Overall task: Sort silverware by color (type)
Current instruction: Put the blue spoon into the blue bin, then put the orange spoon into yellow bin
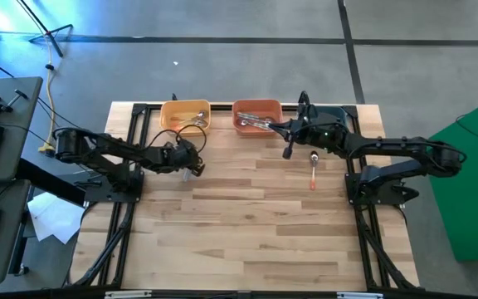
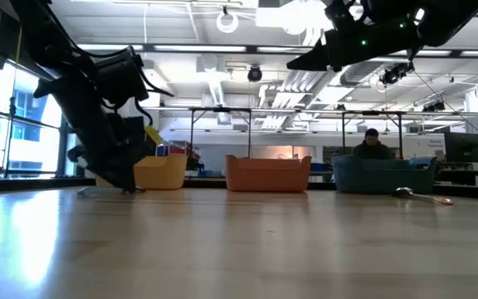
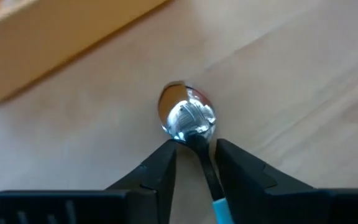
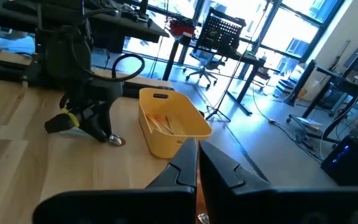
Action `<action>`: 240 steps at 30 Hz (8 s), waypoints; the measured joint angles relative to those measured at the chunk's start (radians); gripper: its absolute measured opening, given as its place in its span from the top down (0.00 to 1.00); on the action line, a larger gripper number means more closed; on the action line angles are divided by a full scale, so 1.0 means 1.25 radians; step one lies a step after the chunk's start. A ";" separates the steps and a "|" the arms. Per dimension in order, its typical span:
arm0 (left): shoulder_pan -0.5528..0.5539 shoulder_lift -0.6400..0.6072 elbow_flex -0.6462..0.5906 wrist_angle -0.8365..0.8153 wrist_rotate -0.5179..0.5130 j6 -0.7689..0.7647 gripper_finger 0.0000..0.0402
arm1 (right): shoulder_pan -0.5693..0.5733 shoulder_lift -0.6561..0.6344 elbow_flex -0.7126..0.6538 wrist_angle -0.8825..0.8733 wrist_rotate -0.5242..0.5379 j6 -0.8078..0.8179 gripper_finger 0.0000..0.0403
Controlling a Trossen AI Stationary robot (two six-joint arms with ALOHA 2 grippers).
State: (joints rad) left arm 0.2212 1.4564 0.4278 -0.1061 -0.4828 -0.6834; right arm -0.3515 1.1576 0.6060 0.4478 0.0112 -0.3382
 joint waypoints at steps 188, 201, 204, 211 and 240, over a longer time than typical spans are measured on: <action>-0.230 -0.022 0.029 0.477 0.186 0.479 0.60 | 0.128 0.128 -0.136 -0.742 0.321 1.012 0.72; -0.230 -0.022 0.029 0.477 0.190 0.469 0.60 | 0.206 0.136 -0.142 -0.695 0.379 0.903 0.98; -0.231 -0.022 0.029 0.484 0.174 0.471 0.60 | 0.239 0.138 -0.134 -0.691 0.390 0.892 0.97; -0.233 0.035 -0.041 0.805 0.201 0.537 0.60 | 0.291 0.137 -0.125 -0.431 0.442 0.706 0.99; -0.114 0.343 0.280 1.109 0.534 0.526 0.39 | 0.287 0.139 -0.125 0.526 0.031 0.249 1.00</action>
State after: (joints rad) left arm 0.0786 1.8854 0.7783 1.2797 0.1847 -0.0256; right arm 0.0074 1.3312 0.4492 1.1052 0.0497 -0.0269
